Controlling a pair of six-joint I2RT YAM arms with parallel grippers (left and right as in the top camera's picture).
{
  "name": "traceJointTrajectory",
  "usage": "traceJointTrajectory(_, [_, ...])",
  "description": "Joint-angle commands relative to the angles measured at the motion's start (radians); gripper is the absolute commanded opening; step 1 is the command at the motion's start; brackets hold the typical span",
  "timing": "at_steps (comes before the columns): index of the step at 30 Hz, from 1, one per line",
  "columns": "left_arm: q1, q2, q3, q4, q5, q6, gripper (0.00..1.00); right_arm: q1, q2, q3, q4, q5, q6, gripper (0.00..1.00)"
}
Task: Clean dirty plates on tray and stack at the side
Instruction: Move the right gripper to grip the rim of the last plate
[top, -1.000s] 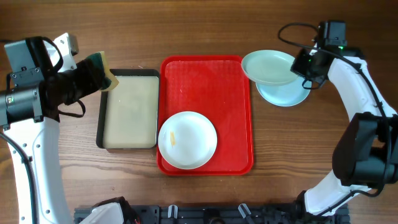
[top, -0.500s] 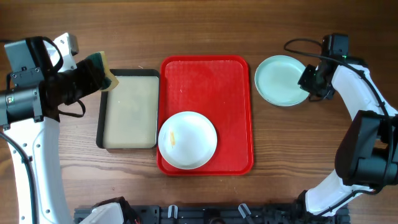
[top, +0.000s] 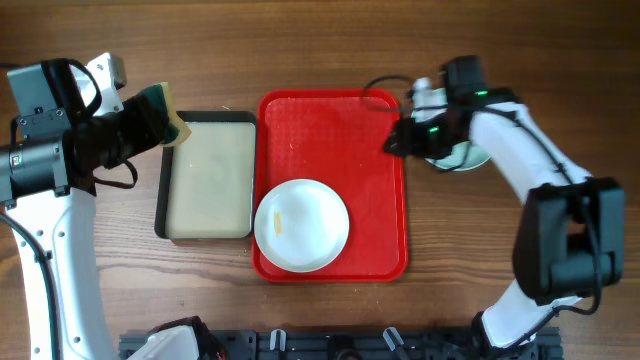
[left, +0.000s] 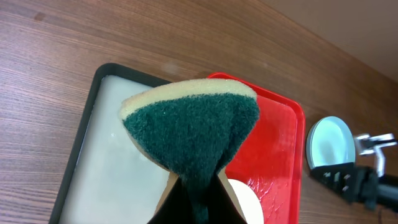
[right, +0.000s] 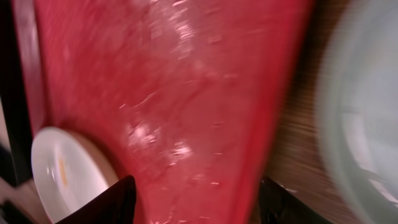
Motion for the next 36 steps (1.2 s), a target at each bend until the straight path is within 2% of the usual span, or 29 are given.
traceJointTrajectory(1, [0.002, 0.002, -0.005, 0.006, 0.002, -0.002, 0.06, 0.182, -0.013, -0.003, 0.005, -0.031, -0.105, 0.63])
traceJointTrajectory(3, [0.002, 0.002, -0.005, 0.006, 0.002, -0.002, 0.06, 0.317, -0.013, -0.003, 0.014, 0.052, -0.101, 0.63])
traceJointTrajectory(6, [0.002, 0.002, -0.005, 0.006, 0.002, -0.002, 0.06, 0.442, -0.013, -0.003, 0.022, 0.241, -0.068, 0.63])
traceJointTrajectory(9, [0.002, 0.002, -0.005, 0.005, 0.002, -0.002, 0.06, 0.499, -0.013, -0.003, 0.032, 0.401, -0.024, 0.62])
traceJointTrajectory(11, [0.002, 0.002, -0.005, 0.003, 0.002, -0.002, 0.06, 0.499, -0.011, -0.003, 0.037, 0.404, -0.024, 0.62])
traceJointTrajectory(17, [0.002, 0.002, -0.005, -0.004, 0.002, -0.002, 0.06, 0.499, 0.021, -0.054, 0.051, 0.372, -0.023, 0.50])
traceJointTrajectory(19, [0.002, 0.002, -0.005, -0.003, 0.002, -0.002, 0.06, 0.499, 0.021, -0.077, 0.060, 0.347, -0.016, 0.35])
traceJointTrajectory(22, [0.002, 0.002, -0.005, -0.002, 0.002, -0.002, 0.06, 0.499, 0.021, -0.081, 0.056, 0.347, -0.016, 0.33])
traceJointTrajectory(24, [0.002, 0.002, -0.005, -0.002, 0.002, -0.002, 0.07, 0.499, 0.021, -0.088, 0.056, 0.347, -0.016, 0.25])
traceJointTrajectory(33, [0.002, 0.002, -0.005, -0.002, 0.002, -0.002, 0.07, 0.499, 0.021, -0.130, 0.054, 0.347, -0.016, 0.25])
traceJointTrajectory(34, [0.002, 0.002, -0.005, -0.002, 0.002, -0.002, 0.07, 0.499, 0.021, -0.134, 0.055, 0.348, -0.016, 0.22])
traceJointTrajectory(36, [0.002, 0.002, -0.005, -0.001, 0.002, -0.002, 0.07, 0.499, 0.021, -0.134, 0.056, 0.348, -0.016, 0.09])
